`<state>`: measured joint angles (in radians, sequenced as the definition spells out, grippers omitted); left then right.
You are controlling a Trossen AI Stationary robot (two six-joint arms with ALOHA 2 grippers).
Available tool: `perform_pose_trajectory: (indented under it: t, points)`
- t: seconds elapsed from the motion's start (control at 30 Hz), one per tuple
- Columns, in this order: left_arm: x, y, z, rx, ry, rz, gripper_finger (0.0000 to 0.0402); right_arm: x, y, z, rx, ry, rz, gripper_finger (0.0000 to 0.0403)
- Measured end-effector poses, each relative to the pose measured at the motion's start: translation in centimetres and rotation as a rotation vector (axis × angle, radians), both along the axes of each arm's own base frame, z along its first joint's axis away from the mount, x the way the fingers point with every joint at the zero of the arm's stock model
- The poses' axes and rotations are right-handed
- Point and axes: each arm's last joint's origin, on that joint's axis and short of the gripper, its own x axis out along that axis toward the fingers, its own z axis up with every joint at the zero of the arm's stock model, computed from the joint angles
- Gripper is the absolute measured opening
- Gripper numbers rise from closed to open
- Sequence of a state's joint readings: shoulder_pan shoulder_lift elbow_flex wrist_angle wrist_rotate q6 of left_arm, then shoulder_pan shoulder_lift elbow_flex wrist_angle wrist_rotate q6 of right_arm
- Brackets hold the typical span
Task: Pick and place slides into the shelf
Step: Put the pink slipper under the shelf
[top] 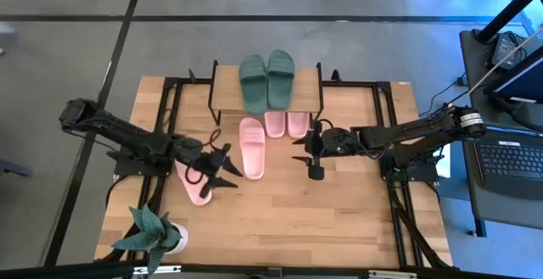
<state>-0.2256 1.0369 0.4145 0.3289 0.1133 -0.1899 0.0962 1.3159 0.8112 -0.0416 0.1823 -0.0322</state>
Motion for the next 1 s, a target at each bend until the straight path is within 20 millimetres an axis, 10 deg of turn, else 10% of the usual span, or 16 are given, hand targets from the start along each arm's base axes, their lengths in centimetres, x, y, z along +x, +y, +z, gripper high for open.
perform_pose_trajectory:
  t: [1.0]
  points:
    - [7.6, -4.4, -8.8, 0.082, 0.335, 0.217, 0.0174, -0.3, -0.6, -0.6, 0.038, 0.066, -0.05, 0.0221]
